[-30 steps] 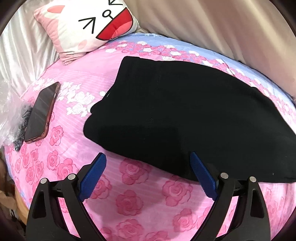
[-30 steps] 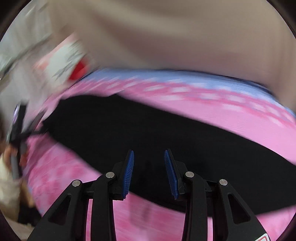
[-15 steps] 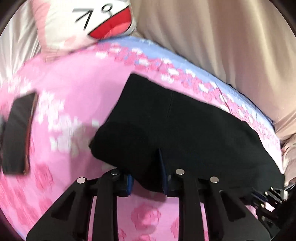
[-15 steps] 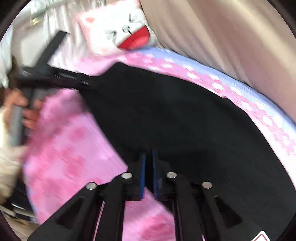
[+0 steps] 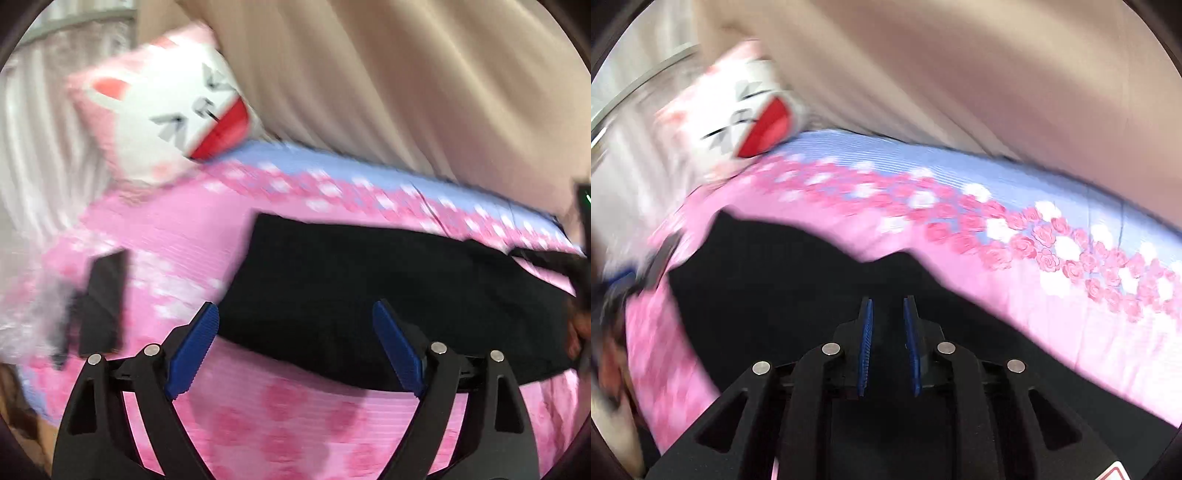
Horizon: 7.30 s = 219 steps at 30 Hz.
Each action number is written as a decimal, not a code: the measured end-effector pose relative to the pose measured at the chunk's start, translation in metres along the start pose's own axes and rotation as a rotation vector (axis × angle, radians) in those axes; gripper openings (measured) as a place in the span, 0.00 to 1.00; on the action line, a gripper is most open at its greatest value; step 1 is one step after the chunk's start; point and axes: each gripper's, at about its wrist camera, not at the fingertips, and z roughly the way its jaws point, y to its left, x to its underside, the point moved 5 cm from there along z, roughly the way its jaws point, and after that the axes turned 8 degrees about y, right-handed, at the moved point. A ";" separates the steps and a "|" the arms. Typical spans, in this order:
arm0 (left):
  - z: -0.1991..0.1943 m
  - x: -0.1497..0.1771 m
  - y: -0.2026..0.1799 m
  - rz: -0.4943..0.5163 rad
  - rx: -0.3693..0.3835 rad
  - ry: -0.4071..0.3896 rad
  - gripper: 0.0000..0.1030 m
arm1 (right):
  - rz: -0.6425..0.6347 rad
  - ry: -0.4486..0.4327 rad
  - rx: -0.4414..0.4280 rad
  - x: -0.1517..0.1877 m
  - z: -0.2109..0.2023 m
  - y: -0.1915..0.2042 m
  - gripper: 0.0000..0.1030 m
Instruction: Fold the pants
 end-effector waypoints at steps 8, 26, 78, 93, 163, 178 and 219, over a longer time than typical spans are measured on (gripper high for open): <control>0.061 0.027 -0.042 0.087 0.016 0.159 0.80 | -0.047 0.151 -0.017 -0.012 0.066 0.005 0.11; 0.028 0.014 -0.072 0.133 -0.047 0.056 0.82 | 0.071 -0.009 0.121 0.061 0.015 -0.028 0.01; -0.023 0.097 -0.381 0.435 -0.032 -0.006 0.95 | 0.665 -0.243 0.485 0.360 -0.259 -0.363 0.40; 0.000 0.087 -0.390 0.421 -0.035 0.020 0.95 | 0.659 -0.228 0.500 0.342 -0.259 -0.399 0.10; 0.003 0.082 -0.325 0.301 0.012 0.022 0.95 | 0.785 -0.274 0.534 0.375 -0.268 -0.379 0.51; -0.011 0.076 -0.289 0.264 0.000 0.007 0.95 | 0.833 -0.259 0.422 0.364 -0.241 -0.374 0.19; 0.012 0.054 -0.082 -0.004 -0.018 0.033 0.95 | 0.013 -0.056 0.171 0.157 -0.043 0.036 0.15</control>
